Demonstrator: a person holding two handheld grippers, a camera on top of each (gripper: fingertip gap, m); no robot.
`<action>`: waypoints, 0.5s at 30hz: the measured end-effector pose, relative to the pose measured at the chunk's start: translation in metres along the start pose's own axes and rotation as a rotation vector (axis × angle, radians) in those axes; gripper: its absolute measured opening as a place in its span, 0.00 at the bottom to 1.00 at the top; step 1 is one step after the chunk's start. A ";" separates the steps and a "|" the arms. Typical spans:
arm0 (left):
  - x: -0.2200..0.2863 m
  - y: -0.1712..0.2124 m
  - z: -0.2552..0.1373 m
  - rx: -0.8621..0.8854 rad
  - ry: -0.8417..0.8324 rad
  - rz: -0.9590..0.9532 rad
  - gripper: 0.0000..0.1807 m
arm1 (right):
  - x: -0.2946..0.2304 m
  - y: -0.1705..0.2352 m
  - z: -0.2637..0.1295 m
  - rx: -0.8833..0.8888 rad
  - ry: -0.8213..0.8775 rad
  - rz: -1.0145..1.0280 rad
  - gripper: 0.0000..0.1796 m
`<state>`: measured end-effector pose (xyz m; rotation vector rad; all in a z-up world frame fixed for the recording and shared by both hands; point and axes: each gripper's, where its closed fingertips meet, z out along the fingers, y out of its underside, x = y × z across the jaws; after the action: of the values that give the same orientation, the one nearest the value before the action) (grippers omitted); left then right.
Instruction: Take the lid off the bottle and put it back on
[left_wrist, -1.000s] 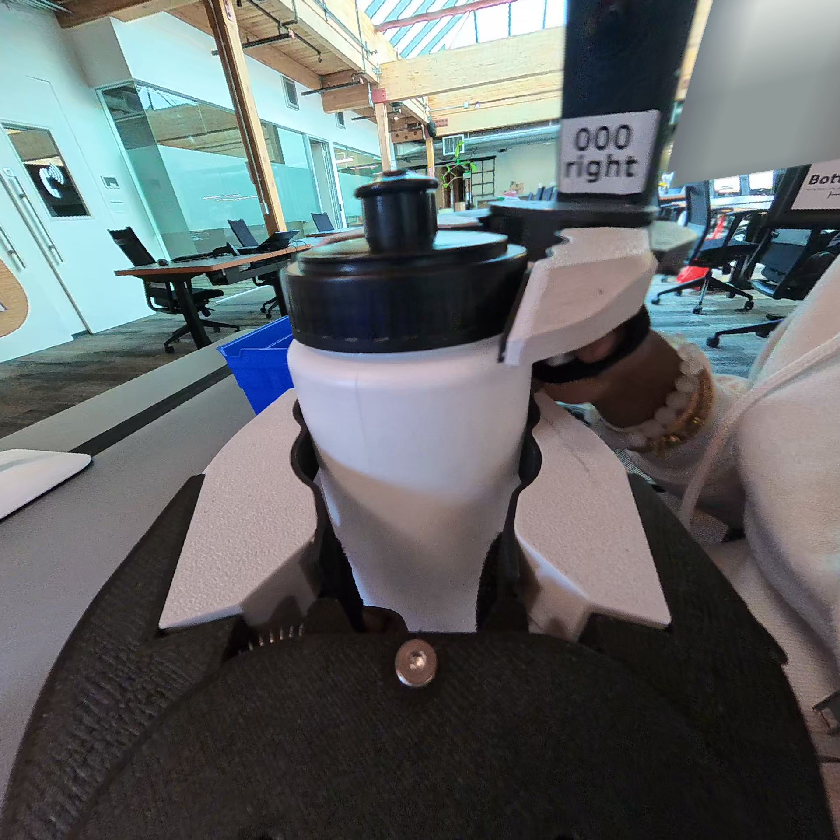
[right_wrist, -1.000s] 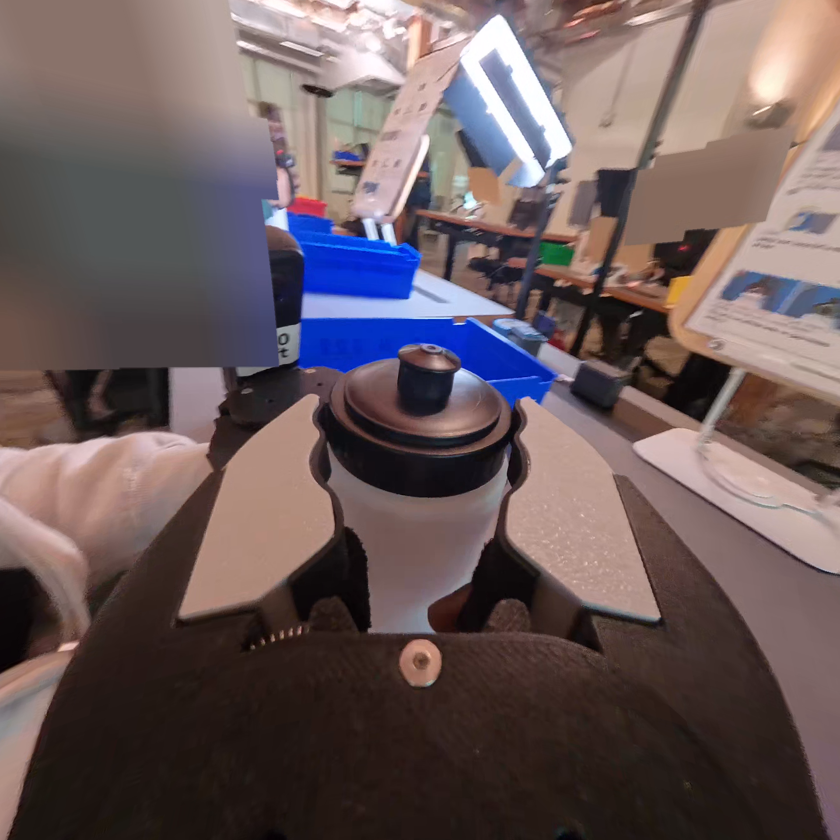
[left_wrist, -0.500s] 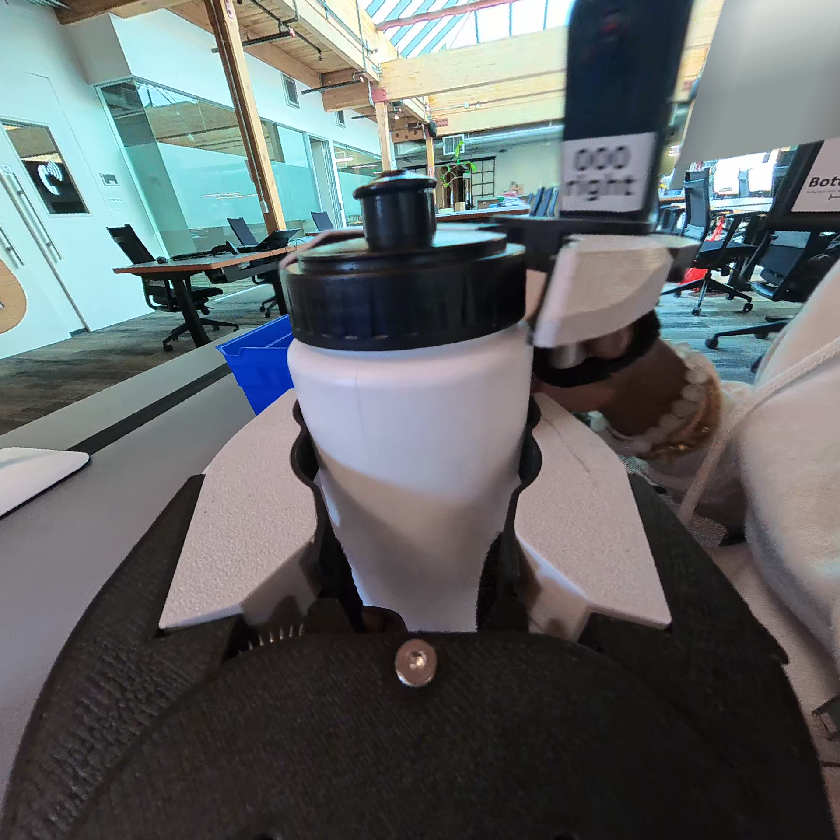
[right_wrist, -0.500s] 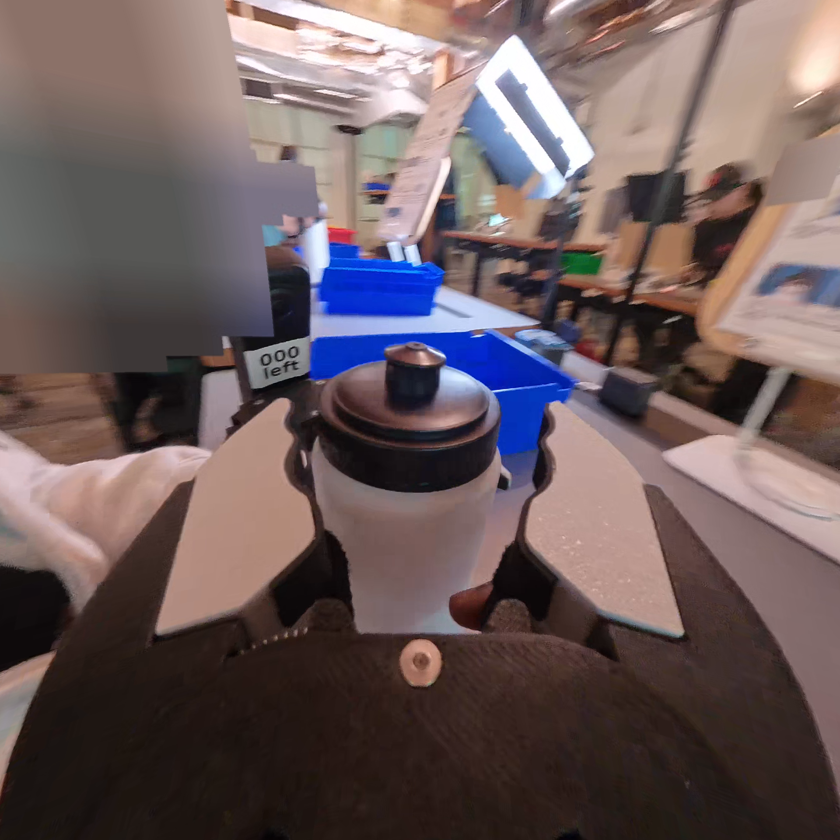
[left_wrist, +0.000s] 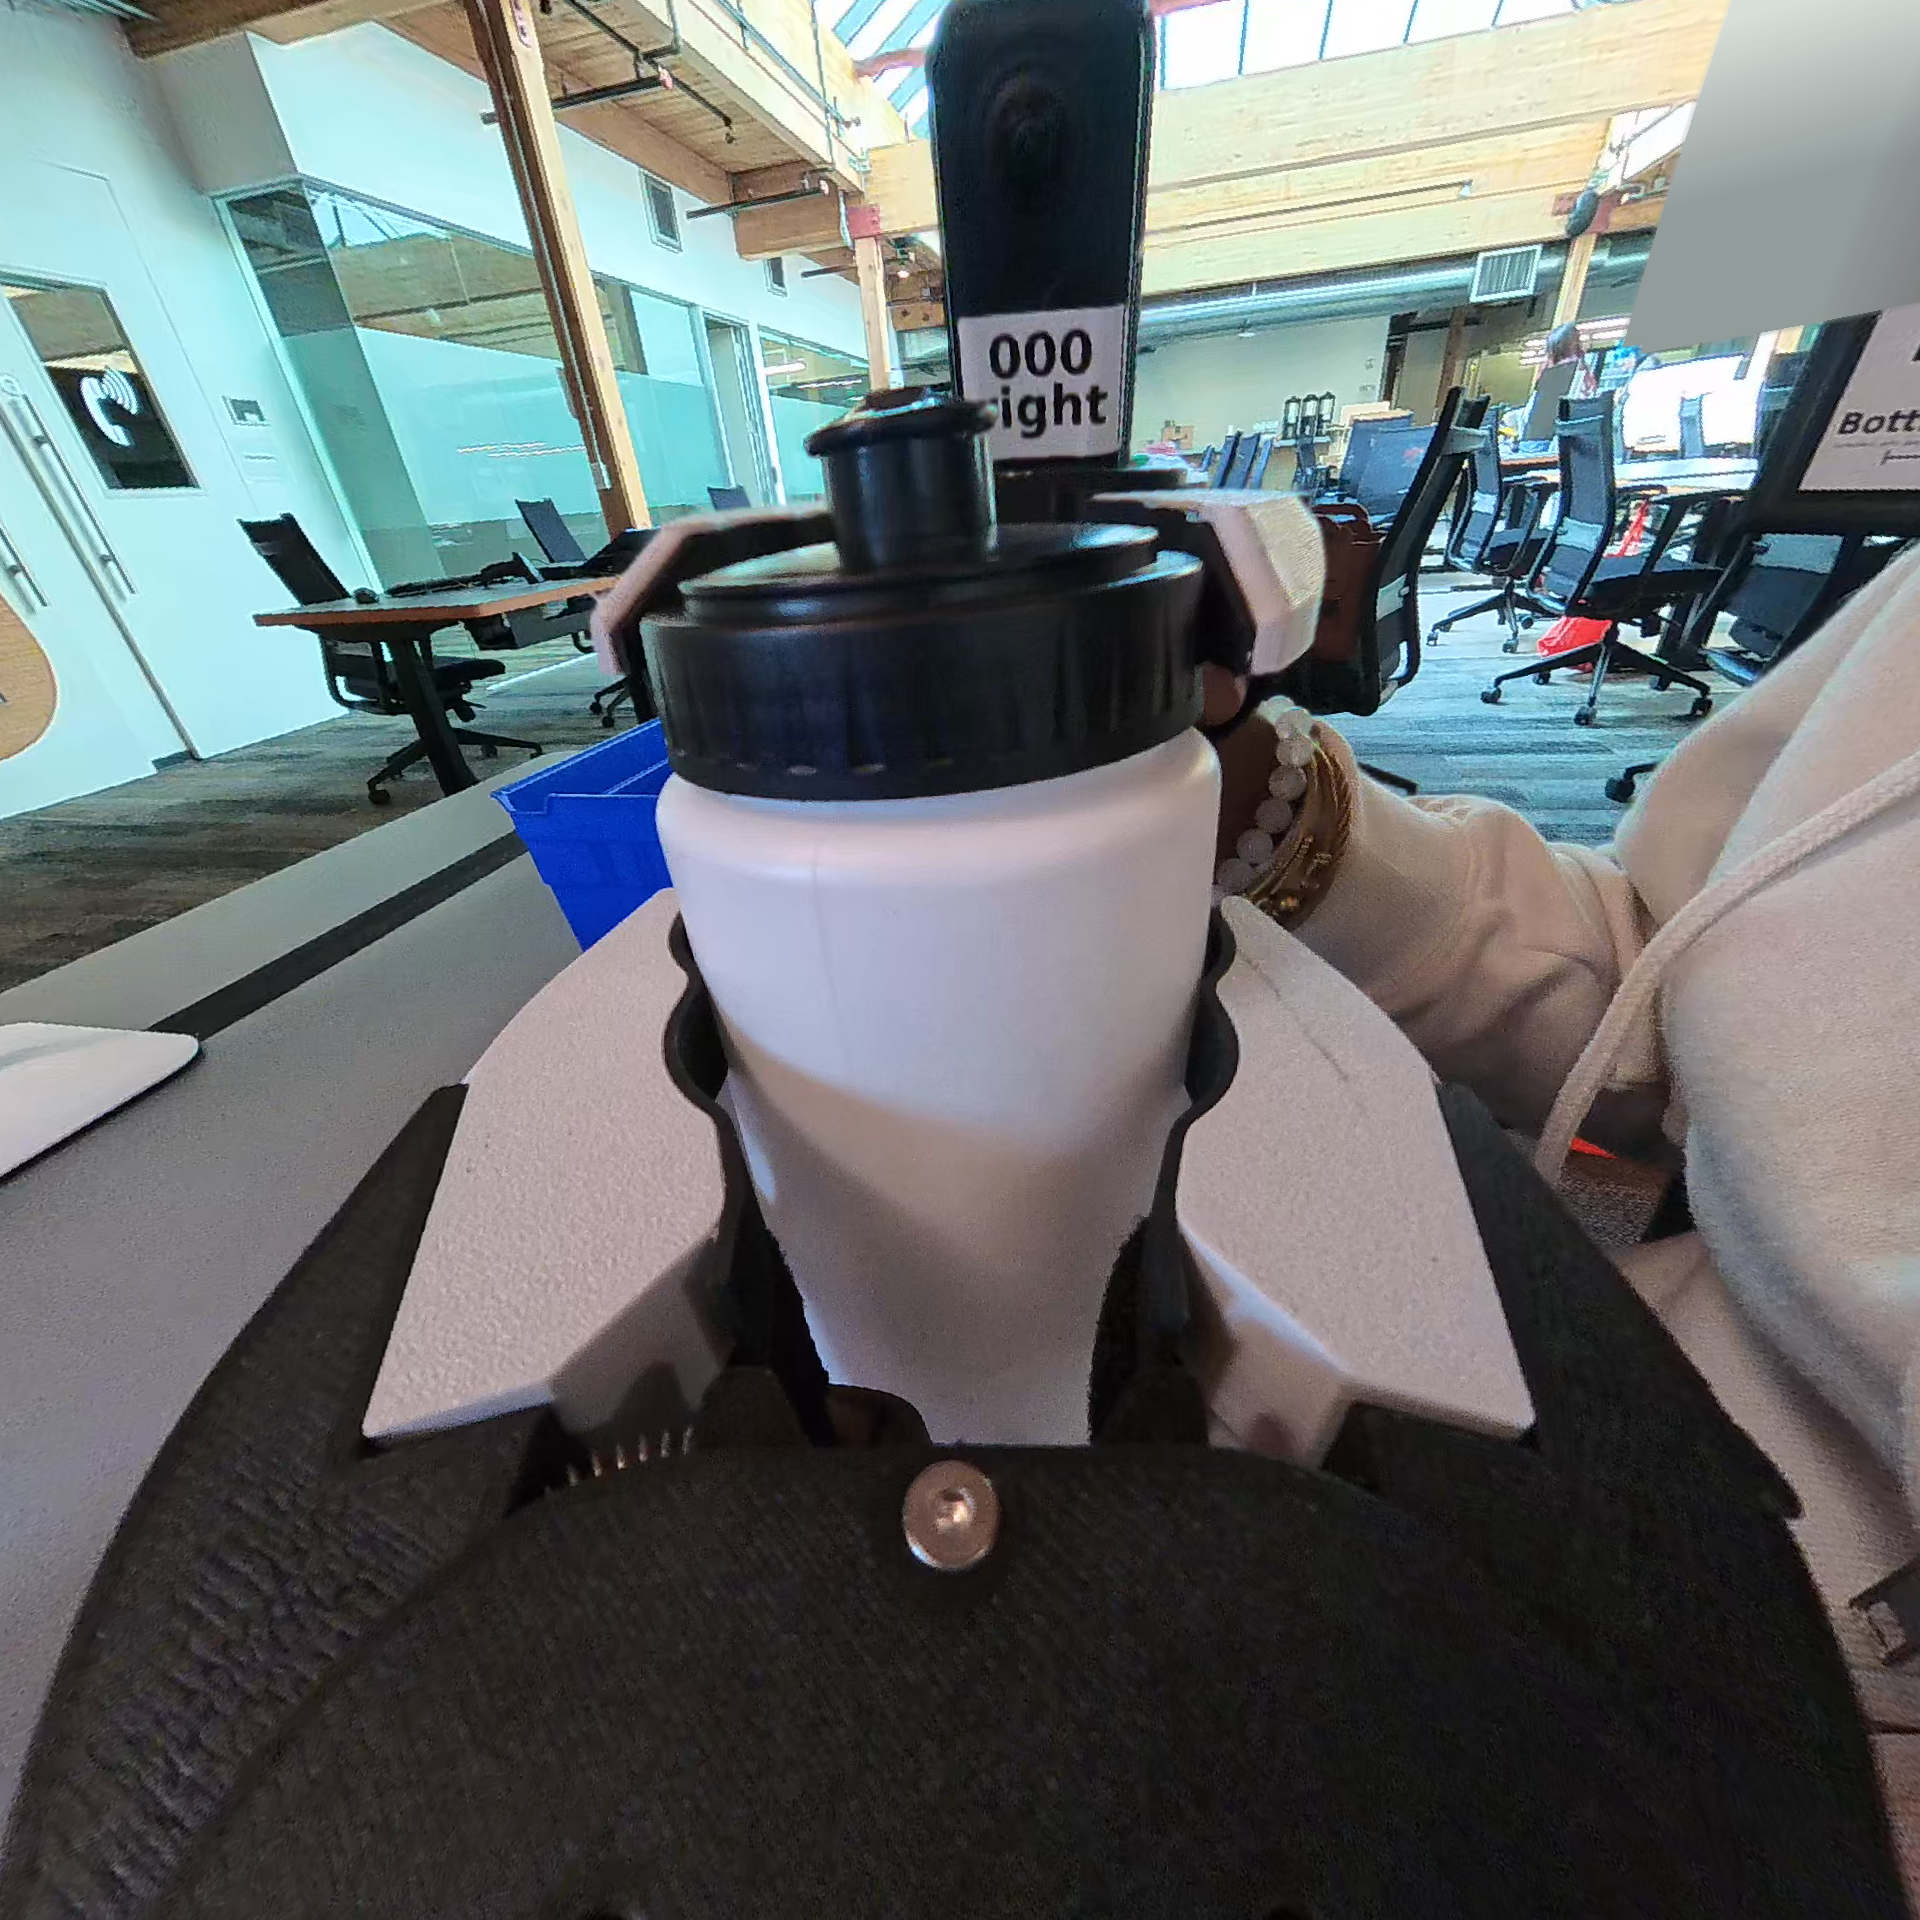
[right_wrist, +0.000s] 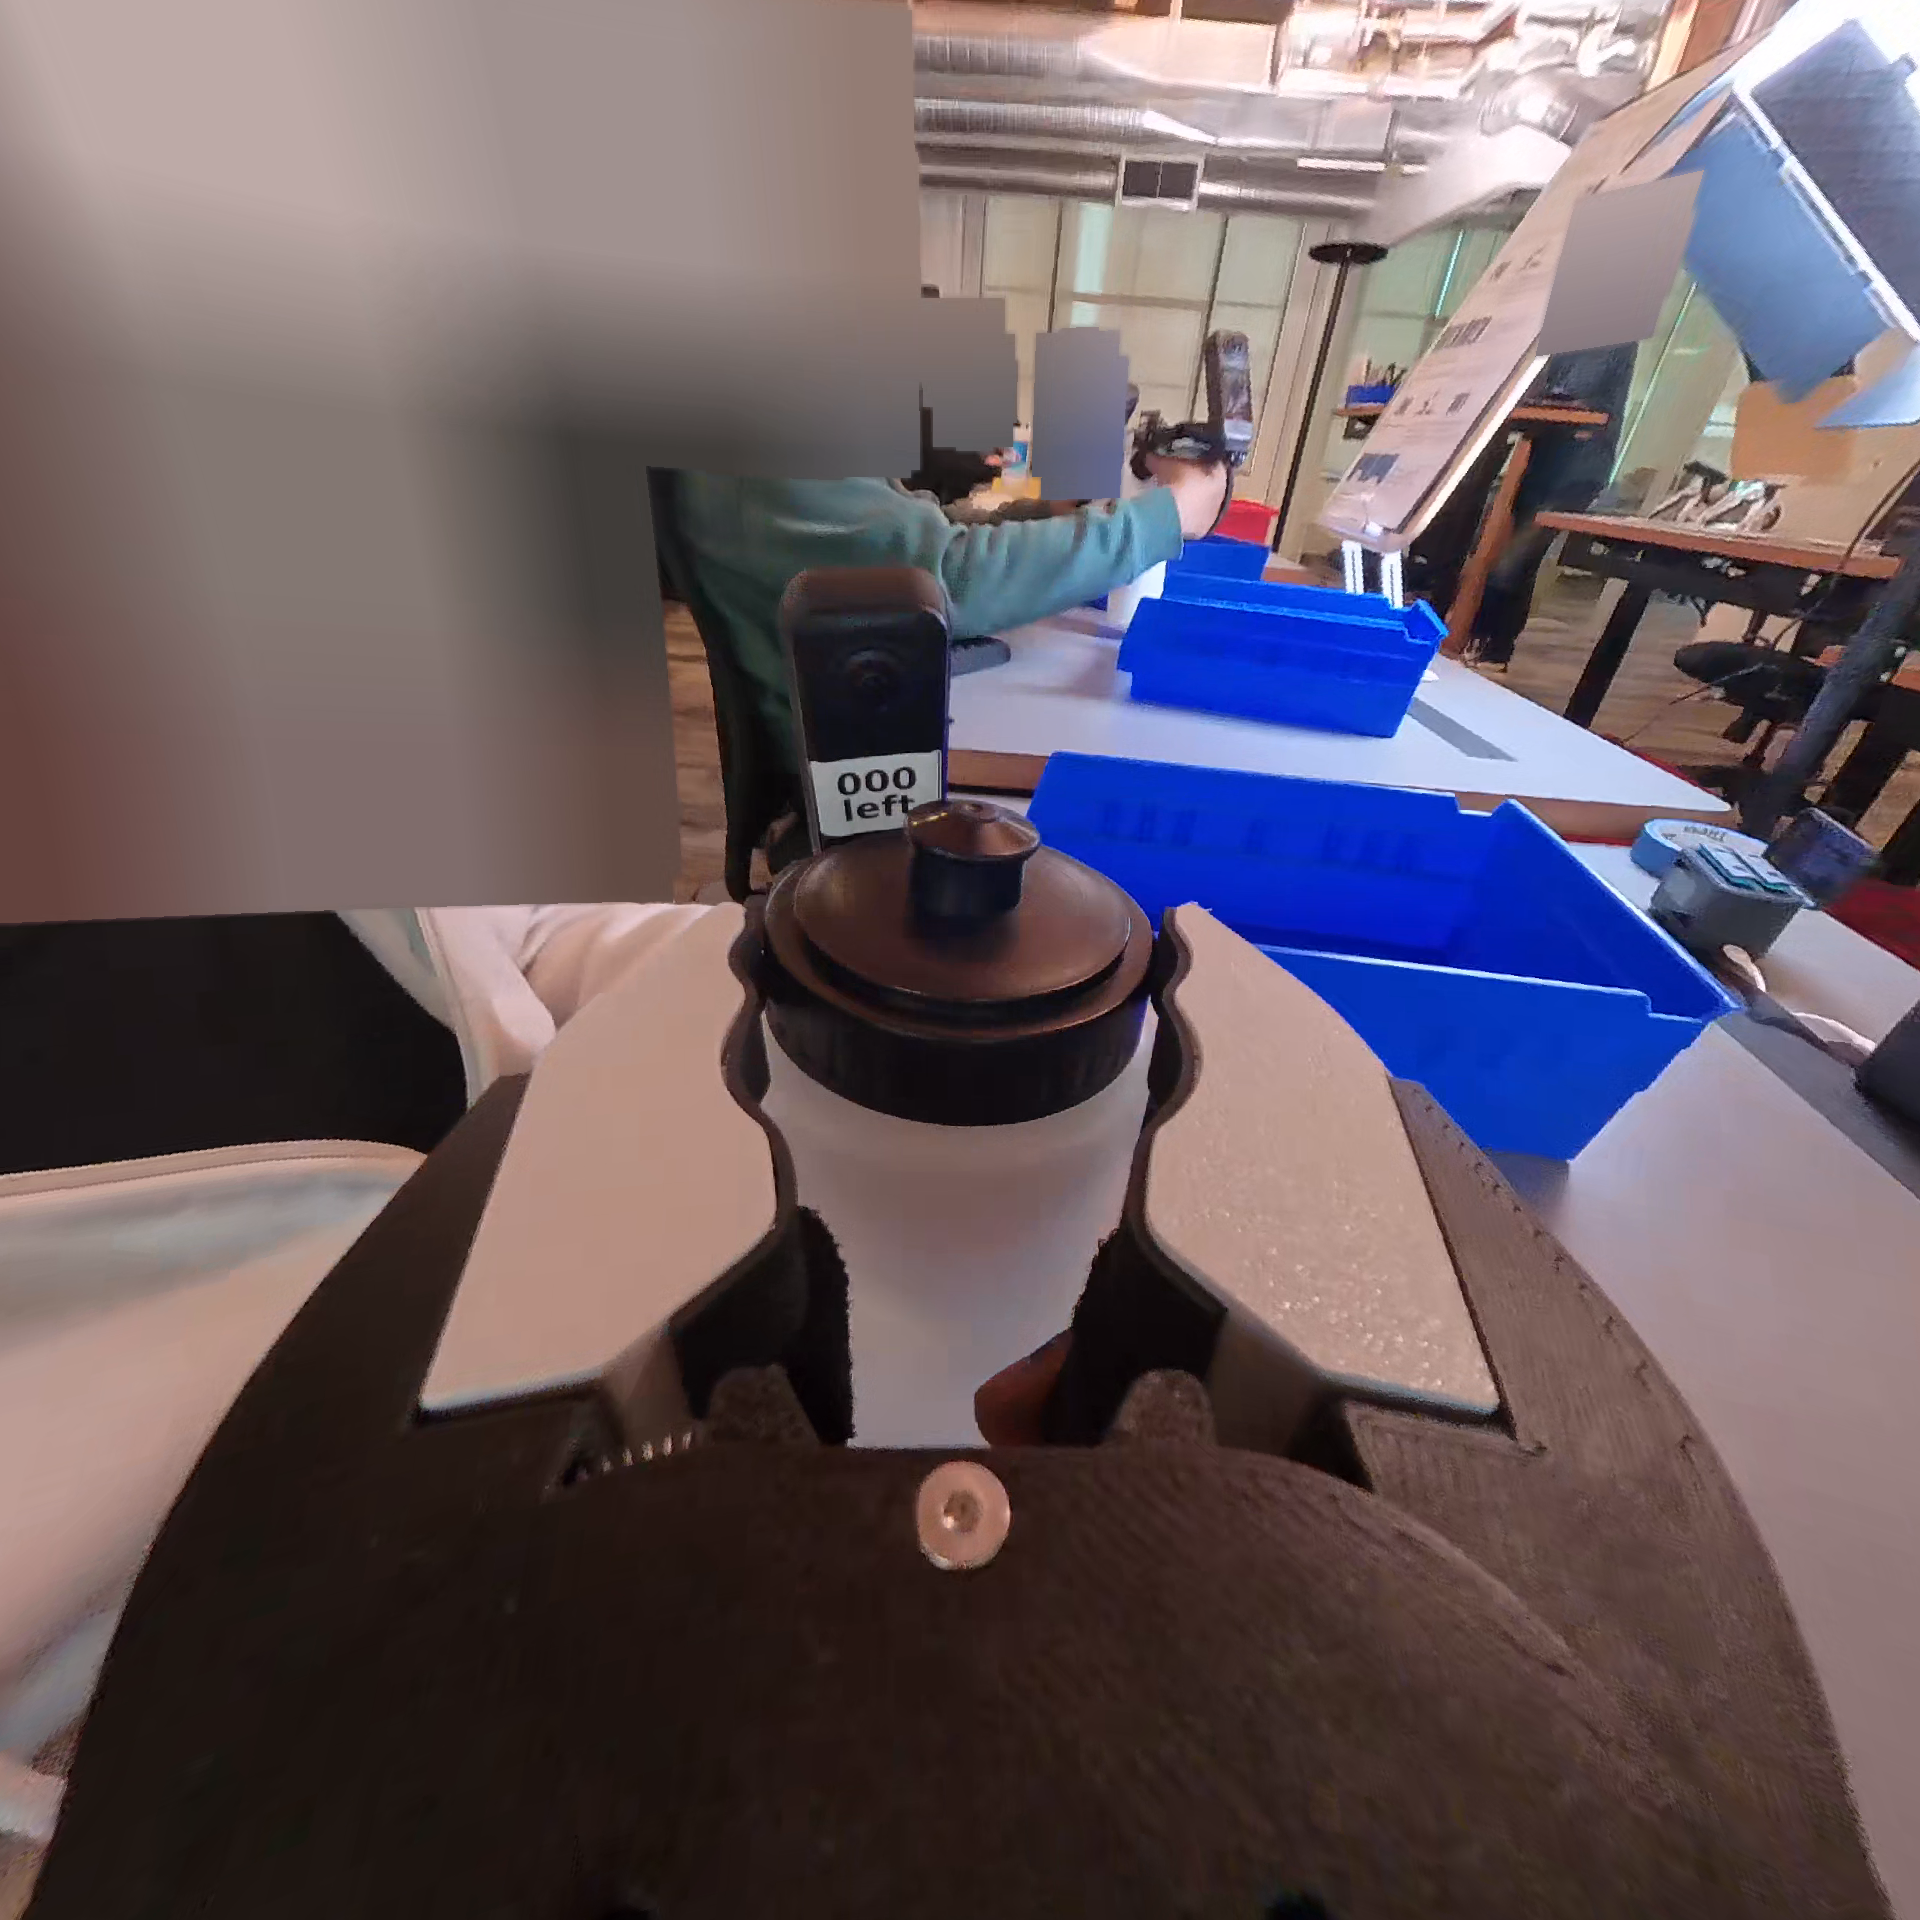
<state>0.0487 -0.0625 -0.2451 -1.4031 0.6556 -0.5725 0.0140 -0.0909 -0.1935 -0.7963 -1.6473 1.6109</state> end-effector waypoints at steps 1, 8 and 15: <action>0.000 0.000 0.000 0.000 0.002 0.000 0.49 | 0.000 0.000 0.000 0.013 0.008 0.009 0.40; -0.001 0.000 0.000 0.002 -0.005 -0.001 0.49 | 0.012 0.006 -0.006 0.001 0.501 0.014 0.47; 0.002 0.000 0.000 0.003 0.014 0.006 0.49 | 0.002 0.007 -0.003 -0.036 0.298 0.046 0.39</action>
<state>0.0503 -0.0644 -0.2451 -1.3949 0.6702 -0.5790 0.0151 -0.0876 -0.2000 -1.0443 -1.4567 1.4175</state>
